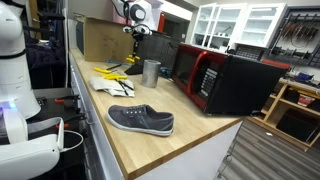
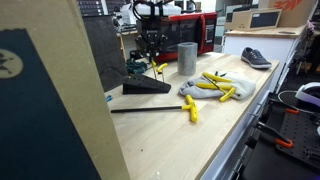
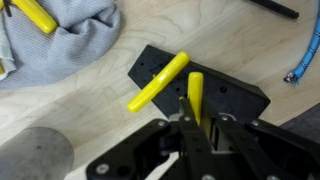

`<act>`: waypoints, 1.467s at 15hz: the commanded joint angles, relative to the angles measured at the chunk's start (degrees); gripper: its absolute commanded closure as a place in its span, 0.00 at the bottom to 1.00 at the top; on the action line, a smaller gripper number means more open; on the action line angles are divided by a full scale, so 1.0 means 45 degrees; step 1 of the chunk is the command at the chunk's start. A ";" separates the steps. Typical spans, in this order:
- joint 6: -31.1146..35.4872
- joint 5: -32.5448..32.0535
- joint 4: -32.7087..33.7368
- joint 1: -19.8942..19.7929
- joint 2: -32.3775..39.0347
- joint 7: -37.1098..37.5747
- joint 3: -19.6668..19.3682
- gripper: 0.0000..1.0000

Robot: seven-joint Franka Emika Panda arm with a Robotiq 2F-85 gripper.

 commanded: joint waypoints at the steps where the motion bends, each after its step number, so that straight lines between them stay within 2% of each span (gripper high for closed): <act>1: 0.0749 -0.0232 -0.0541 0.0147 -0.0089 -0.0053 -0.0080 0.96; 6: 0.1037 -0.0214 -0.0848 0.0166 -0.0346 -0.0080 -0.0057 0.96; 12: 0.2499 -0.0223 -0.2099 0.0228 -0.1042 0.0282 -0.0065 0.96; 13: 0.2770 -0.0219 -0.2332 0.0232 -0.1178 0.0357 -0.0060 0.68; 14: 0.3018 -0.0230 -0.2566 0.0226 -0.1308 0.0378 -0.0056 0.57; 18: 0.3895 -0.0112 -0.3241 0.0186 -0.1507 0.0380 -0.0060 0.30; 21: 0.3932 0.0069 -0.3372 0.0089 -0.1630 0.0302 -0.0041 0.06; 22: 0.3901 0.0086 -0.3359 0.0073 -0.1667 0.0323 -0.0044 0.01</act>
